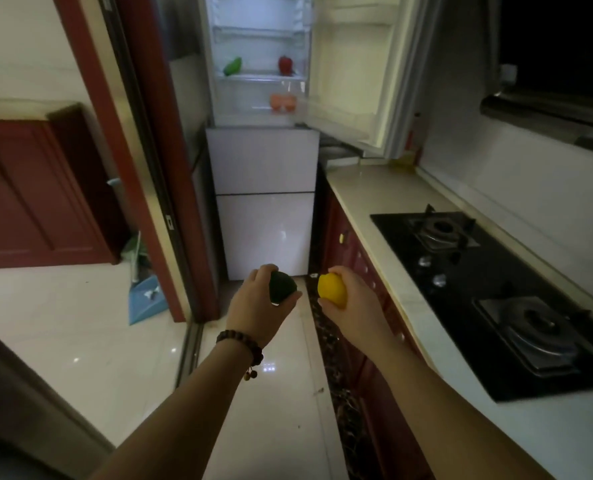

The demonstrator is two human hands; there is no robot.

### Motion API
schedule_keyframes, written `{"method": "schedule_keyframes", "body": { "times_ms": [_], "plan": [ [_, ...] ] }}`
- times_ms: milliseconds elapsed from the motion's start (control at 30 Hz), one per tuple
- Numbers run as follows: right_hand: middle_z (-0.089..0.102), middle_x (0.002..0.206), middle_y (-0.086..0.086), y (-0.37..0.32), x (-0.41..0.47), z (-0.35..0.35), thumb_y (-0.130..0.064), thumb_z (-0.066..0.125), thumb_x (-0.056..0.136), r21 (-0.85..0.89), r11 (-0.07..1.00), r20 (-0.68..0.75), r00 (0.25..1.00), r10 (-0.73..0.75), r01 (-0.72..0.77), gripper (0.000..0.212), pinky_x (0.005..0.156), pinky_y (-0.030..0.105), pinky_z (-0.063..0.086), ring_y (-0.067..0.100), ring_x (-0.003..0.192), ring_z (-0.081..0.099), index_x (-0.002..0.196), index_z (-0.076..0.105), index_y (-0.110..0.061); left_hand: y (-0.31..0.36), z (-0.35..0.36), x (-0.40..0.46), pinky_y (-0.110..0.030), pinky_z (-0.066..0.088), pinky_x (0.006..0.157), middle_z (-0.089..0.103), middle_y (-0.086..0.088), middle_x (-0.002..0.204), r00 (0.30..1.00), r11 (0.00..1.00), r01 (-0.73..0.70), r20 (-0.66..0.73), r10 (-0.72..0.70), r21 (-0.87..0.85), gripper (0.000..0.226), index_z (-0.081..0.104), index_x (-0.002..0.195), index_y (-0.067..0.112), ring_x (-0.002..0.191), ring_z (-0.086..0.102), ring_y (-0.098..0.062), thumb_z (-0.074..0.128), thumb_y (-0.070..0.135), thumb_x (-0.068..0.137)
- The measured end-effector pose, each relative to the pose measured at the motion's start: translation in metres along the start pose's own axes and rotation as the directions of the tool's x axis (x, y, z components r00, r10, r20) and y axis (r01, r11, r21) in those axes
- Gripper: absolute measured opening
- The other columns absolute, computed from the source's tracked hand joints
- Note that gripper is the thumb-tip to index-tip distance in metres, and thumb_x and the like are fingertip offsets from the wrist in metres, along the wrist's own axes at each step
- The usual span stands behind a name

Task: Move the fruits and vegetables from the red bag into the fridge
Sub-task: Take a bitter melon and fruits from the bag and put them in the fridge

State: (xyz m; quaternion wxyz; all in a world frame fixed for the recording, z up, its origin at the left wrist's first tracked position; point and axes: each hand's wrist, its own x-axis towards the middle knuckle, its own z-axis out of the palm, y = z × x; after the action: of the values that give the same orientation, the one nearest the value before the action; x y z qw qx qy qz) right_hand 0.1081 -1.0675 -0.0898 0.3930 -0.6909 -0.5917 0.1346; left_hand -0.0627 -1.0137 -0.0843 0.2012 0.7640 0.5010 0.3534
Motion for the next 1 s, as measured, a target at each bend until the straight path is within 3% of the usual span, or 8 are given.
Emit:
{"method": "schedule_keyframes", "body": {
  "times_ms": [300, 400, 500, 667, 1000],
  "plan": [
    [0.051, 0.125, -0.001, -0.002, 0.106, 0.044, -0.027, 0.069, 0.084, 0.025, 0.998, 0.026, 0.998, -0.063, 0.062, 0.056, 0.080, 0.019, 0.038, 0.009, 0.102, 0.049, 0.133, 0.043, -0.021, -0.043, 0.002, 0.089, -0.019, 0.043, 0.080, 0.055, -0.002, 0.119, 0.999, 0.998, 0.047, -0.006, -0.047, 0.037, 0.058, 0.046, 0.127, 0.016, 0.101, 0.054, -0.015, 0.069, 0.041, 0.079],
    [0.051, 0.126, 0.001, 0.009, 0.149, 0.055, -0.025, 0.069, 0.083, 0.042, 0.997, 0.045, 0.997, -0.068, 0.067, 0.055, 0.081, 0.023, 0.042, 0.012, 0.103, 0.050, 0.132, 0.044, -0.021, -0.055, 0.014, 0.127, -0.019, 0.042, 0.081, 0.054, -0.003, 0.121, 0.998, 0.996, 0.065, -0.023, -0.064, 0.052, 0.059, 0.046, 0.128, 0.016, 0.104, 0.054, -0.017, 0.069, 0.040, 0.080],
    [0.051, 0.125, 0.003, 0.024, 0.202, 0.065, -0.026, 0.070, 0.083, 0.060, 0.996, 0.041, 0.996, -0.076, 0.073, 0.054, 0.084, 0.030, 0.048, 0.017, 0.105, 0.053, 0.131, 0.045, -0.021, -0.065, 0.029, 0.174, -0.020, 0.042, 0.082, 0.053, -0.003, 0.124, 0.996, 0.994, 0.083, -0.048, -0.080, 0.067, 0.060, 0.046, 0.129, 0.016, 0.106, 0.054, -0.018, 0.069, 0.041, 0.080],
    [0.050, 0.123, 0.006, 0.042, 0.302, 0.067, -0.027, 0.069, 0.084, 0.028, 0.990, 0.042, 0.989, -0.142, 0.141, 0.054, 0.077, 0.026, 0.041, 0.013, 0.095, 0.047, 0.131, 0.044, -0.018, -0.068, 0.055, 0.264, -0.022, 0.043, 0.084, 0.051, -0.003, 0.127, 0.990, 0.989, 0.121, -0.077, -0.115, 0.081, 0.061, 0.044, 0.130, 0.017, 0.108, 0.054, -0.018, 0.067, 0.044, 0.080],
    [0.050, 0.122, 0.006, 0.058, 0.462, 0.069, -0.025, 0.070, 0.083, 0.027, 0.975, 0.074, 0.972, -0.223, 0.222, 0.051, 0.075, 0.026, 0.042, 0.015, 0.095, 0.049, 0.127, 0.045, -0.020, -0.077, 0.078, 0.412, -0.018, 0.041, 0.080, 0.052, -0.003, 0.122, 0.983, 0.989, 0.112, -0.155, -0.096, 0.097, 0.061, 0.045, 0.128, 0.017, 0.104, 0.055, -0.017, 0.068, 0.045, 0.080]
  ]
}}
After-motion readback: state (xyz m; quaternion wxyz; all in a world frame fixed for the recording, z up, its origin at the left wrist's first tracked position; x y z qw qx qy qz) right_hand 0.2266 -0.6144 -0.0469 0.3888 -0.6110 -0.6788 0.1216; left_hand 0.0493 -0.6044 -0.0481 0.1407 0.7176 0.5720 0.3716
